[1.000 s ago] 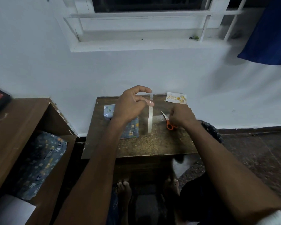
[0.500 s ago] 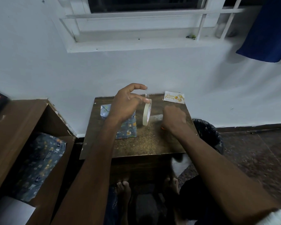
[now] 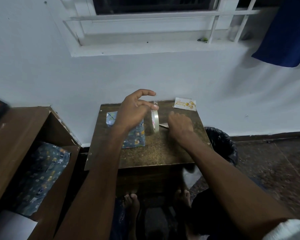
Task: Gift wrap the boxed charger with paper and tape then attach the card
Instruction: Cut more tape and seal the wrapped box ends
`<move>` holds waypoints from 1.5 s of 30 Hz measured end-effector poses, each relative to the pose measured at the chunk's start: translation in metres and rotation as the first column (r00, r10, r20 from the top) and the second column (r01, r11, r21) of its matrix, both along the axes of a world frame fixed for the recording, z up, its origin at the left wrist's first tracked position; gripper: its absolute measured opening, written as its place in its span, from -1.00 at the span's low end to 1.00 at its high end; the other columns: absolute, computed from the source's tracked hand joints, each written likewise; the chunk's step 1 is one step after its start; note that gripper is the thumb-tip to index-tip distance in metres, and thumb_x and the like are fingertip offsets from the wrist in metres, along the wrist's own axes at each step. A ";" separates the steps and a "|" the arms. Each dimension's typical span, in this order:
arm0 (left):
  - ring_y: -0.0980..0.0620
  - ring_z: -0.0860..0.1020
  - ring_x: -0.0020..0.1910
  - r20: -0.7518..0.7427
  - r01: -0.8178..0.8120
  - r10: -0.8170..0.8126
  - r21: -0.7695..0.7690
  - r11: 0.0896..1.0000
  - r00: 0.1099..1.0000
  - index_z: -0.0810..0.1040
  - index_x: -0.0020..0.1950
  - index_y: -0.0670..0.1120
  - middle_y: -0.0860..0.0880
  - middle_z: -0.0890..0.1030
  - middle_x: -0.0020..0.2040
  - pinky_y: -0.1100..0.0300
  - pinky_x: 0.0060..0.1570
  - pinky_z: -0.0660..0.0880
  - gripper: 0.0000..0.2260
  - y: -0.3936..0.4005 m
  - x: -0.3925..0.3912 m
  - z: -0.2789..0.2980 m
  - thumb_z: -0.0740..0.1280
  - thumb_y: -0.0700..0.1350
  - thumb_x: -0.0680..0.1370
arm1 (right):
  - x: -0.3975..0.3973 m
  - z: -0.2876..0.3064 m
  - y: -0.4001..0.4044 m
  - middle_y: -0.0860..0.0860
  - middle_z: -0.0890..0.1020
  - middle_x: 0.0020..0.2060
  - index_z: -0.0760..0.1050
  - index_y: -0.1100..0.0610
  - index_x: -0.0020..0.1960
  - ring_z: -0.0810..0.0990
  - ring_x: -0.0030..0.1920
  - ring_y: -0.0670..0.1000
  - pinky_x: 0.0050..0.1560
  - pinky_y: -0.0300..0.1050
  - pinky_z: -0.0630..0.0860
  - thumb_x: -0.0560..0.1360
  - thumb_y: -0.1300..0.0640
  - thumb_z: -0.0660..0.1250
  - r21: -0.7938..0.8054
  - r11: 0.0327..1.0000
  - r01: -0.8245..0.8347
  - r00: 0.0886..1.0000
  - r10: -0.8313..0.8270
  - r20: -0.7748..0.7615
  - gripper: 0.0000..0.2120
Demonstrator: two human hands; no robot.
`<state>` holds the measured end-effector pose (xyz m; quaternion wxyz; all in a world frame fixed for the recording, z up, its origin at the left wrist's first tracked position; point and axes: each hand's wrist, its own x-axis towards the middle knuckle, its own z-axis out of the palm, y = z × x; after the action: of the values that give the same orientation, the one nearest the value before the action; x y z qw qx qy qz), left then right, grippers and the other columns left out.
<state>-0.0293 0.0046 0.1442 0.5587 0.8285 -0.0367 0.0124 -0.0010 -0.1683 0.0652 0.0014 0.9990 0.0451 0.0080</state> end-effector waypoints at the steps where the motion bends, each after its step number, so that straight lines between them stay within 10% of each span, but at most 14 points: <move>1: 0.11 0.69 0.15 0.005 -0.001 0.001 0.003 1.000 1.000 0.63 0.27 0.14 0.12 0.78 -0.08 0.03 0.38 0.45 -0.63 0.001 0.000 -0.001 0.38 -0.25 0.57 | 0.002 -0.001 -0.002 0.13 0.66 0.12 0.46 0.19 0.23 0.65 0.14 0.19 -0.10 -0.02 0.42 0.58 0.26 0.40 0.012 1.000 -0.003 1.000 0.003 -0.017 -0.75; 9: 0.14 0.67 0.15 0.010 -0.004 0.004 0.000 1.000 1.000 0.62 0.26 0.16 0.14 0.78 -0.08 0.03 0.34 0.46 -0.63 0.000 0.004 -0.003 0.38 -0.25 0.58 | -0.001 0.004 -0.003 0.12 0.68 0.04 0.60 0.17 0.20 0.69 0.04 0.17 -0.15 -0.01 0.46 0.60 0.24 0.37 -0.078 0.996 -0.038 0.999 0.039 0.013 -0.82; 16: -0.32 0.65 0.16 0.030 0.010 -0.010 0.001 1.000 0.999 0.62 0.26 0.15 0.12 0.78 -0.10 0.26 0.00 0.49 -0.60 0.001 0.005 -0.005 0.33 -0.30 0.57 | -0.006 0.007 0.004 0.08 0.68 0.02 0.60 0.15 0.20 0.70 -0.01 0.13 -0.22 -0.02 0.46 0.62 0.25 0.36 -0.218 0.965 -0.144 0.989 0.149 0.008 -0.83; 21: -0.16 0.68 0.11 0.038 0.012 -0.012 0.015 1.000 0.999 0.63 0.24 0.15 0.12 0.78 -0.11 0.12 0.05 0.50 -0.60 0.002 0.006 -0.005 0.34 -0.29 0.56 | -0.002 0.003 0.002 0.06 0.66 0.02 0.58 0.12 0.20 0.69 -0.01 0.12 -0.21 -0.03 0.45 0.62 0.21 0.37 -0.201 0.967 -0.157 0.986 0.164 0.020 -0.84; 31: -0.32 0.64 0.02 0.051 0.019 -0.021 0.051 0.999 0.998 0.61 0.27 0.17 0.18 0.77 -0.09 0.23 -0.12 0.49 -0.61 0.004 0.009 -0.009 0.33 -0.28 0.60 | 0.016 0.007 -0.021 0.02 0.71 -0.13 0.73 0.03 0.02 0.68 -0.06 0.13 -0.05 0.00 0.64 0.40 0.18 0.44 0.385 0.916 0.115 0.990 -0.136 0.026 -0.78; 36: -0.16 0.54 -0.10 0.032 0.059 -0.061 0.052 0.997 0.998 0.58 0.28 0.19 0.14 0.78 -0.04 0.00 -0.03 0.54 -0.52 0.006 0.009 -0.012 0.27 -0.34 0.57 | 0.005 0.040 -0.050 0.00 0.74 -0.33 0.76 0.00 -0.05 0.73 -0.33 0.13 -0.19 0.12 0.73 0.36 0.34 0.49 0.760 0.648 0.054 0.994 0.038 -0.102 -0.71; 40: -0.44 0.63 0.00 0.031 0.058 -0.062 0.093 0.994 0.998 0.56 0.30 0.23 0.16 0.78 -0.01 -0.06 0.03 0.57 -0.50 0.006 0.007 -0.010 0.29 -0.34 0.57 | -0.004 0.054 -0.067 0.04 0.77 -0.26 0.75 0.09 0.04 0.74 -0.25 0.07 -0.13 0.09 0.71 0.42 0.40 0.48 0.828 0.560 -0.021 0.980 0.174 -0.094 -0.70; 45: -0.32 0.67 0.11 0.023 0.064 -0.068 0.144 0.988 0.997 0.56 0.30 0.25 0.18 0.77 -0.01 -0.24 0.21 0.59 -0.49 0.005 0.004 -0.006 0.30 -0.34 0.55 | -0.010 0.059 -0.072 0.03 0.78 -0.20 0.74 0.14 0.12 0.79 -0.13 0.03 0.09 0.11 0.70 0.42 0.40 0.52 0.840 0.535 -0.090 0.960 0.270 -0.069 -0.68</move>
<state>-0.0257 0.0099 0.1382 0.4974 0.8644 -0.0726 0.0028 -0.0110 -0.2403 0.1246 -0.4745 0.8666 0.1390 -0.0670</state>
